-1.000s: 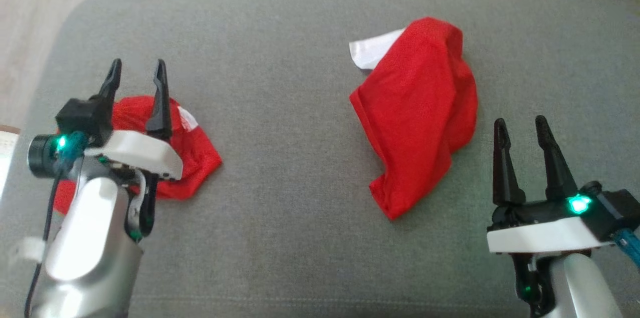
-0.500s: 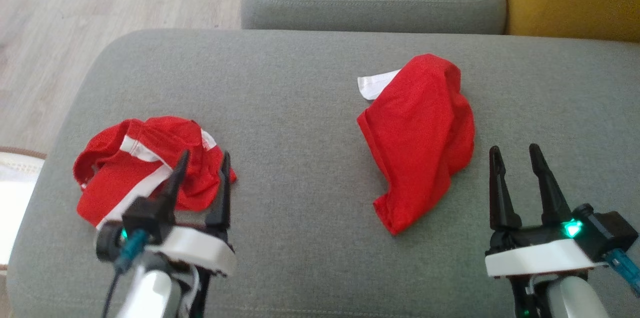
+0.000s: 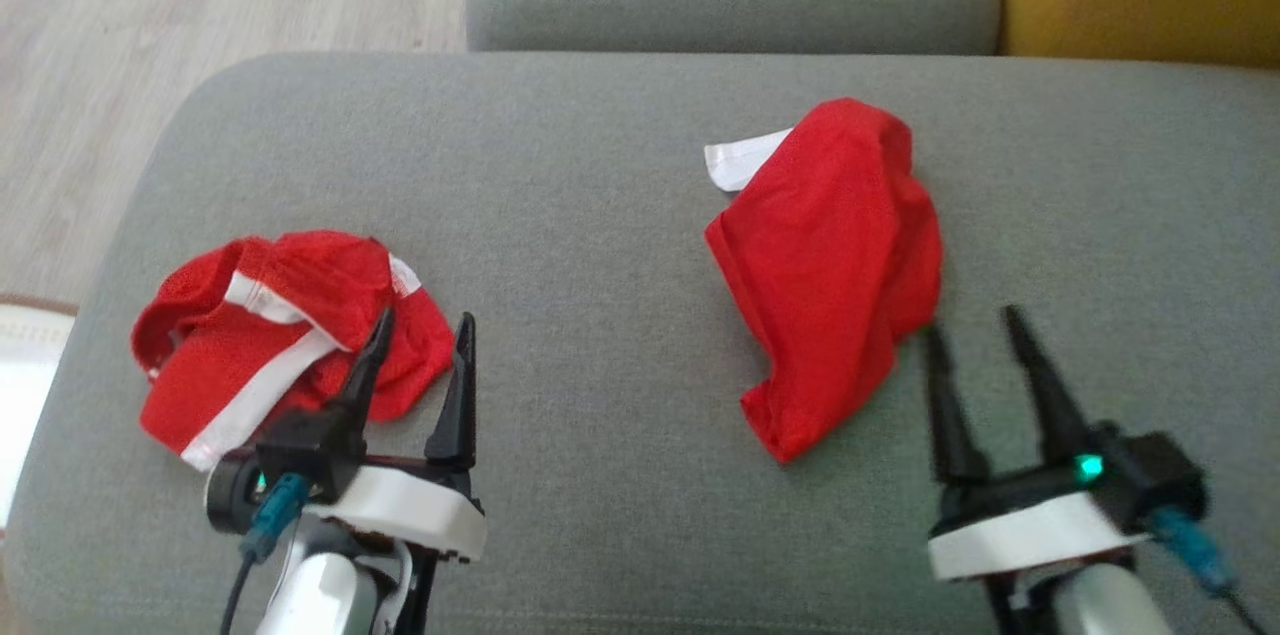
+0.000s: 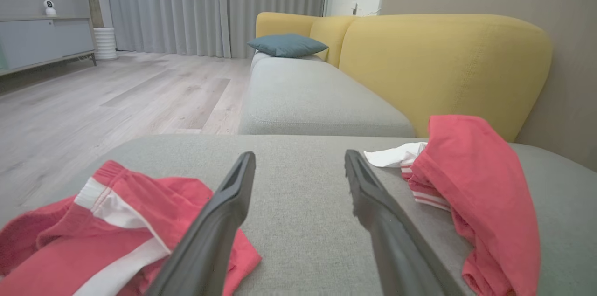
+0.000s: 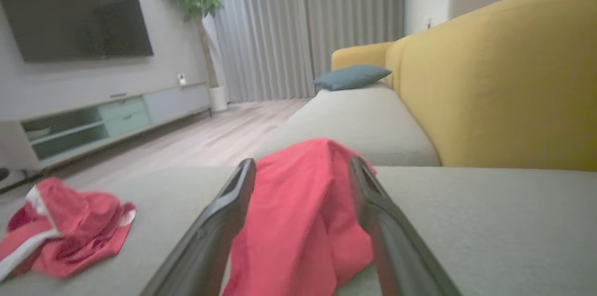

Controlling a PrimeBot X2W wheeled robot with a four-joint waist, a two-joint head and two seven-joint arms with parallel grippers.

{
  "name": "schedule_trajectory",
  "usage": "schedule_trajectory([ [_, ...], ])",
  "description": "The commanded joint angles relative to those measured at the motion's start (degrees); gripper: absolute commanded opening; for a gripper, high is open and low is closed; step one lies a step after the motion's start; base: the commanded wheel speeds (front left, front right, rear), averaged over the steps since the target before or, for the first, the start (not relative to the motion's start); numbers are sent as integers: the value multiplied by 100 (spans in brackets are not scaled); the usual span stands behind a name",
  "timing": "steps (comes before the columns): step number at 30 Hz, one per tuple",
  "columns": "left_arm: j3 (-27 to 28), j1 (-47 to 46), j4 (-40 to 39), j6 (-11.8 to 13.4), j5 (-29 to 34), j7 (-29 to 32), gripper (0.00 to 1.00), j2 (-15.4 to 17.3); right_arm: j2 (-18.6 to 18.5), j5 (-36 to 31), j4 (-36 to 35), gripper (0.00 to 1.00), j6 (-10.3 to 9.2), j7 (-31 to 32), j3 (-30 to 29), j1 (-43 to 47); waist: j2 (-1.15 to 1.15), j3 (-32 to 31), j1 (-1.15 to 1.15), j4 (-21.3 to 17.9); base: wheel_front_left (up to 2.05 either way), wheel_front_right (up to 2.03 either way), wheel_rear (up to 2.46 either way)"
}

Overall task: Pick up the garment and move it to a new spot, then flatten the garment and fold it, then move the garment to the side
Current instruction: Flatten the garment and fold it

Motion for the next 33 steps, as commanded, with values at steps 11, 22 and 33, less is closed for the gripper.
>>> schedule_trajectory([
  [11,130,-410,22,-180,127,-33,100,-229,-31,-847,857,100,-3,483,759,-1030,0,570,0,608,0,0,0],
  [22,74,-592,68,-247,133,-34,100,-341,-31,-1433,2036,100,-3,843,553,-1691,0,969,0,1034,0,0,0],
  [33,43,-608,32,-224,81,-34,100,-367,-31,-1658,2740,0,-3,719,273,-2001,0,1007,0,1150,0,0,0],
])
